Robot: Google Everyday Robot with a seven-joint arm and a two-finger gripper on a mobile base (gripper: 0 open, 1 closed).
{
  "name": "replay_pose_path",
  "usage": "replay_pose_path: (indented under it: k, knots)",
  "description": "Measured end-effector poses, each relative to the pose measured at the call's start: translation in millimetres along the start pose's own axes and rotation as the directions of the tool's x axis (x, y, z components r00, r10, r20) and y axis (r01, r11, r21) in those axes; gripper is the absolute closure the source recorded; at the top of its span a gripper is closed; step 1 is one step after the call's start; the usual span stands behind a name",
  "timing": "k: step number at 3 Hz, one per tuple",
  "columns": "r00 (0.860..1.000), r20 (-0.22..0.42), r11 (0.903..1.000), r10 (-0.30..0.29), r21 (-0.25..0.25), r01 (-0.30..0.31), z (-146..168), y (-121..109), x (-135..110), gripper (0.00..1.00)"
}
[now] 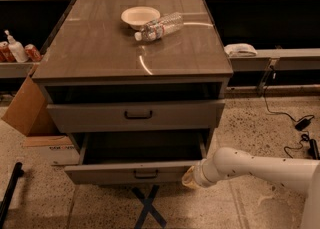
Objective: Close middle drawer
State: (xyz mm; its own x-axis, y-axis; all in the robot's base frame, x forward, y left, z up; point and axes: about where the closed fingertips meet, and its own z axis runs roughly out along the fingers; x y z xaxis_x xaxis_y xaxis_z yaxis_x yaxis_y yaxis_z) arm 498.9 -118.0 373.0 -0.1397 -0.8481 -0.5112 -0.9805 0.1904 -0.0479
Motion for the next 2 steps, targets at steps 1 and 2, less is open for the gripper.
replay_pose_path:
  k: [1, 2]
  knots:
    - [1.0, 0.011, 1.0, -0.004, 0.003, 0.004, 1, -7, -3, 1.0]
    - [0.999, 0.027, 0.9996, -0.017, 0.022, 0.017, 4, -25, -8, 1.0]
